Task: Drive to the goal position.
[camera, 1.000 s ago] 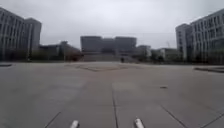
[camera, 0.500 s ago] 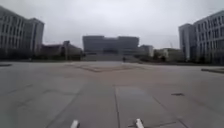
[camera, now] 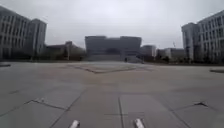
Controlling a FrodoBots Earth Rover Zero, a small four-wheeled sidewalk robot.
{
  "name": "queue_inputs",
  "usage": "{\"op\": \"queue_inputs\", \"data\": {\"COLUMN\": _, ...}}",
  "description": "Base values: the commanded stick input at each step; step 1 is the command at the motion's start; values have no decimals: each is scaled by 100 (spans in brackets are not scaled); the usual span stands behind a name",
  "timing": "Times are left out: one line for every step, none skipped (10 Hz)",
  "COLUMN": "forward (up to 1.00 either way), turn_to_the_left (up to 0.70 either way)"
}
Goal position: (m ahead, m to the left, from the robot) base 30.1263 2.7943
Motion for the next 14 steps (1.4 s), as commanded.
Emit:
{"op": "queue_inputs", "data": {"forward": 100, "turn_to_the_left": 0}}
{"op": "queue_inputs", "data": {"forward": 100, "turn_to_the_left": 0}}
{"op": "queue_inputs", "data": {"forward": 100, "turn_to_the_left": 0}}
{"op": "queue_inputs", "data": {"forward": 100, "turn_to_the_left": 0}}
{"op": "queue_inputs", "data": {"forward": 100, "turn_to_the_left": 0}}
{"op": "queue_inputs", "data": {"forward": 100, "turn_to_the_left": 0}}
{"op": "queue_inputs", "data": {"forward": 100, "turn_to_the_left": 0}}
{"op": "queue_inputs", "data": {"forward": 100, "turn_to_the_left": 0}}
{"op": "queue_inputs", "data": {"forward": 100, "turn_to_the_left": 0}}
{"op": "queue_inputs", "data": {"forward": 100, "turn_to_the_left": 0}}
{"op": "queue_inputs", "data": {"forward": 100, "turn_to_the_left": 0}}
{"op": "queue_inputs", "data": {"forward": 100, "turn_to_the_left": 0}}
{"op": "queue_inputs", "data": {"forward": 100, "turn_to_the_left": 0}}
{"op": "queue_inputs", "data": {"forward": 100, "turn_to_the_left": 0}}
